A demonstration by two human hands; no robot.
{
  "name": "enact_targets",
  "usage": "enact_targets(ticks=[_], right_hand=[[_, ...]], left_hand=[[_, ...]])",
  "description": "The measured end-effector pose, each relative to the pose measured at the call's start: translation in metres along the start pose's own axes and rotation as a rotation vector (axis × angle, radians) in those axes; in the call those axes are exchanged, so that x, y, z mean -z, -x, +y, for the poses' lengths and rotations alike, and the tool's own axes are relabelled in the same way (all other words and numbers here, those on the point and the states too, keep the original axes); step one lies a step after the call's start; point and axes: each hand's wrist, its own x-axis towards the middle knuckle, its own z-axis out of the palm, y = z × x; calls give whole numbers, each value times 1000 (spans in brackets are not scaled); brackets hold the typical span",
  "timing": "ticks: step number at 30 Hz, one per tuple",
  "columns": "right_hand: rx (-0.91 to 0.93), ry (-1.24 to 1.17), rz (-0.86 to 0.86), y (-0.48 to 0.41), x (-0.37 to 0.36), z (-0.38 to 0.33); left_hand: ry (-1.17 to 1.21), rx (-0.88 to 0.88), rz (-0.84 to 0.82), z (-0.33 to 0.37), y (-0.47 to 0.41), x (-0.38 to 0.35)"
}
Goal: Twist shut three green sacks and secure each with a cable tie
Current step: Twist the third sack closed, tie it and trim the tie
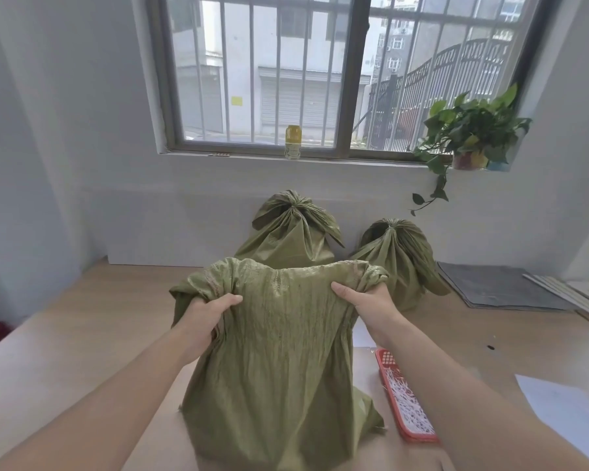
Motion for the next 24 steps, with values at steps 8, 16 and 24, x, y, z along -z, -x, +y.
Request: enact_targets(ticks=[8,16,24], right_hand=[[-41,15,-9,-4,-12,0],[-30,26,27,-6,-21,-2],[-38,38,45,-14,-32,-2]], left_hand=[[-354,-51,41,-8,0,-10],[-225,14,105,-5,-4,-24],[-91,15,193,-2,-11,-43]])
